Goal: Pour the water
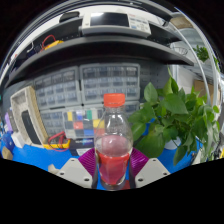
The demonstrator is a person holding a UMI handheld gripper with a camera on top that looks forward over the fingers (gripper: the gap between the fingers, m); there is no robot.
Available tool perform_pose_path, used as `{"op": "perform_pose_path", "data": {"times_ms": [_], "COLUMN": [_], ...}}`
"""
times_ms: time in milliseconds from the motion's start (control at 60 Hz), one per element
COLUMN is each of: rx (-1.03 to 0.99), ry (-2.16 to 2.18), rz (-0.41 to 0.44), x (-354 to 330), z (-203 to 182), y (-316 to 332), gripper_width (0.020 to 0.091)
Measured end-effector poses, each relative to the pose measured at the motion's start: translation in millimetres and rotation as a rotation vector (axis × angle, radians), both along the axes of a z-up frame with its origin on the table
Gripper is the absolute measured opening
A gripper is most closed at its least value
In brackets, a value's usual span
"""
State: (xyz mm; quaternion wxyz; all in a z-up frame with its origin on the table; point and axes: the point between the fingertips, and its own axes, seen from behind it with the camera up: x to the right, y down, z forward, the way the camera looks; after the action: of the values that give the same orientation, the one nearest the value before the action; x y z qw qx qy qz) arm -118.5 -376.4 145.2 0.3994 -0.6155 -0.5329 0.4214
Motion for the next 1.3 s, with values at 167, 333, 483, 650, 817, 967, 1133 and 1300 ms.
{"op": "perform_pose_path", "data": {"times_ms": [167,333,483,650,817,967,1133,1300], "rx": [0.049,0.042,0.042,0.06,0.059,0.03,0.016,0.025], "ry": [-0.013,0.046,0.07,0.036,-0.065,-0.127,-0.181,-0.146], "rz": [-0.016,-0.027,-0.016,-0.013,-0.011,-0.011,0.022,0.054], "x": [-1,-1,5,8,25,63,108,130], "z": [-38,-53,-53,-56,-78,-93,-89,-47], "y": [17,23,21,20,19,11,-7,-20], "gripper_width": [0.0434,0.0442,0.0469,0.0537,0.0754,0.0756,0.0746,0.0749]}}
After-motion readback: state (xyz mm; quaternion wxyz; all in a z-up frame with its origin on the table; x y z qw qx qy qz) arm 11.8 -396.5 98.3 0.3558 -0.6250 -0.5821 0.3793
